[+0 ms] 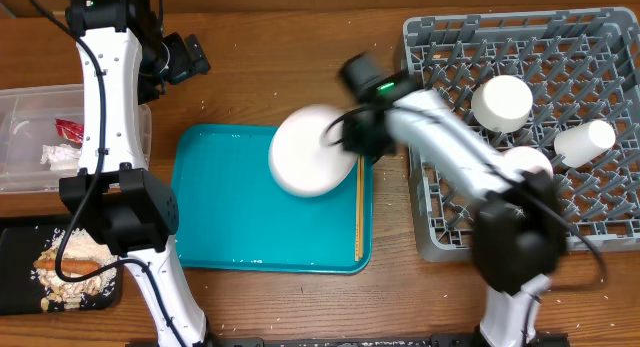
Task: Sort waste into correct bins and load items into the dishwasher
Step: 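Lift the plate and stand it upright in the dish rack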
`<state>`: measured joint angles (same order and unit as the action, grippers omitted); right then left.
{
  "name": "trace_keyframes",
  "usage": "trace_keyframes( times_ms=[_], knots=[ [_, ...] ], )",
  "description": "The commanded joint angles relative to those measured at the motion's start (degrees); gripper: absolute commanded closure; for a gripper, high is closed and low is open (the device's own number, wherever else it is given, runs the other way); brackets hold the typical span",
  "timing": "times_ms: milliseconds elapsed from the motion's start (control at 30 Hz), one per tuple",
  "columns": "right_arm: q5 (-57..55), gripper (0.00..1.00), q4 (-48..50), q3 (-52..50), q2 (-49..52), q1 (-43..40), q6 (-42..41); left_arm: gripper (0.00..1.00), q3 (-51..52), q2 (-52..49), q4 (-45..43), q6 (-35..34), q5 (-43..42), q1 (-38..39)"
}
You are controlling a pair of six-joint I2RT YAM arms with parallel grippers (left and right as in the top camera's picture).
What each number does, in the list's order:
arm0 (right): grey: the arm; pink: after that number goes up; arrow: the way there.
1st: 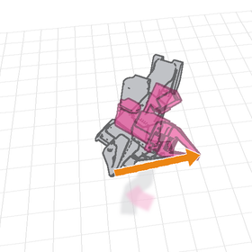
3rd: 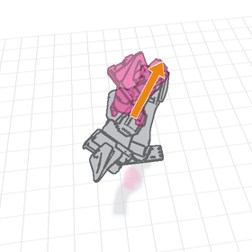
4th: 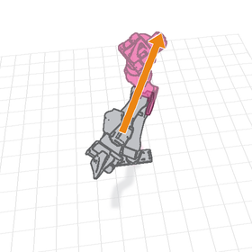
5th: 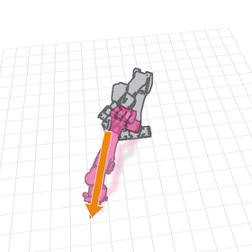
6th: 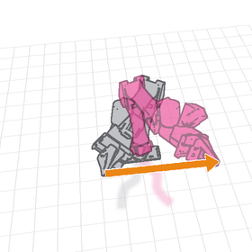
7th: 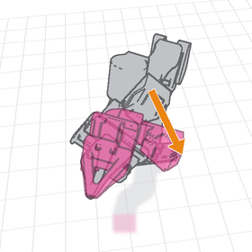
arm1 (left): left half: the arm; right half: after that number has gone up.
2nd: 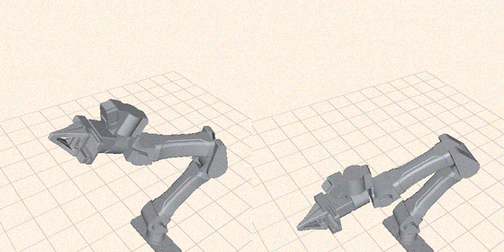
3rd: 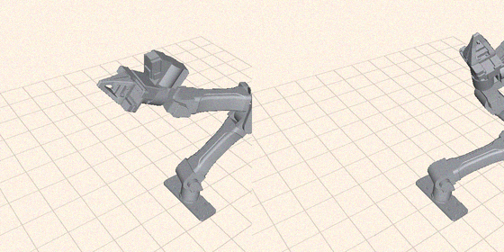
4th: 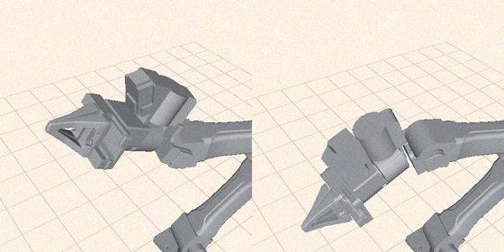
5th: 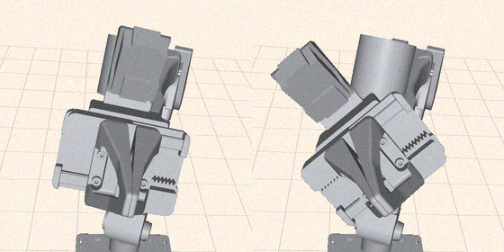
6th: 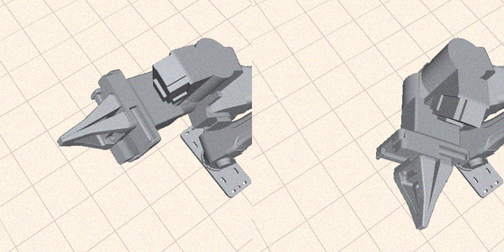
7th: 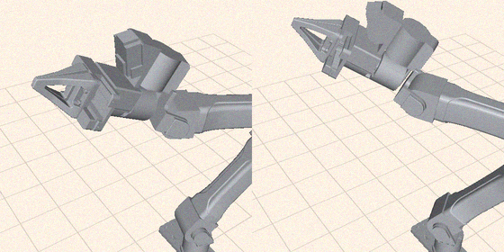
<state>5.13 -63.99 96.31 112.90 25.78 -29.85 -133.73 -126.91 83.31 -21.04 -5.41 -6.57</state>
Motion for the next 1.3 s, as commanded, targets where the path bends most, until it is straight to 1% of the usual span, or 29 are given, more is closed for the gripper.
trace_keyframes(
  times_ms=[0,133,233,367,500,600,800,1000,1133,1267],
  knots=[
    [-3.8,0.96,-0.28,0.52,-11.87,-9.01,4.17,0.0,0.02,0.0,0.02,-0.42,-0.39,0.26],
    [-6.32,0.96,0.42,0.52,-19.85,-20.22,7.85,0.0,0.02,0.0,0.02,-0.39,-0.37,0.26],
    [-9.33,0.96,1.97,0.52,-22.91,-27.76,9.29,0.0,0.02,0.0,0.02,-0.42,-0.37,0.26],
    [-15.21,0.96,4.44,0.48,-23.32,-35.95,9.84,0.0,0.02,0.0,0.02,-0.39,-0.39,0.26],
    [-18.91,0.96,9.9,0.39,-22.05,-41.31,15.32,0.0,0.02,0.0,0.02,-0.42,-0.39,0.26],
    [-23.89,0.96,14.16,0.39,-20.57,-43.19,16.68,0.0,0.02,0.0,0.02,-0.39,-0.39,0.26],
    [-31.56,0.96,21.05,0.39,-16.28,-43.47,26.47,0.0,0.02,0.0,0.02,-0.42,-0.39,0.26],
    [-37.57,0.96,26.8,0.39,-9.25,-43.47,33.03,0.0,0.02,0.0,0.02,-0.42,-0.39,0.26],
    [-38.16,0.96,28.79,0.39,-6.64,-43.45,36.22,0.0,0.02,0.0,0.02,-0.42,-0.39,0.26],
    [-38.73,0.96,29.03,0.39,-5.7,-43.43,37.46,0.0,0.02,0.0,0.02,-0.42,-0.39,0.26]
  ],
)
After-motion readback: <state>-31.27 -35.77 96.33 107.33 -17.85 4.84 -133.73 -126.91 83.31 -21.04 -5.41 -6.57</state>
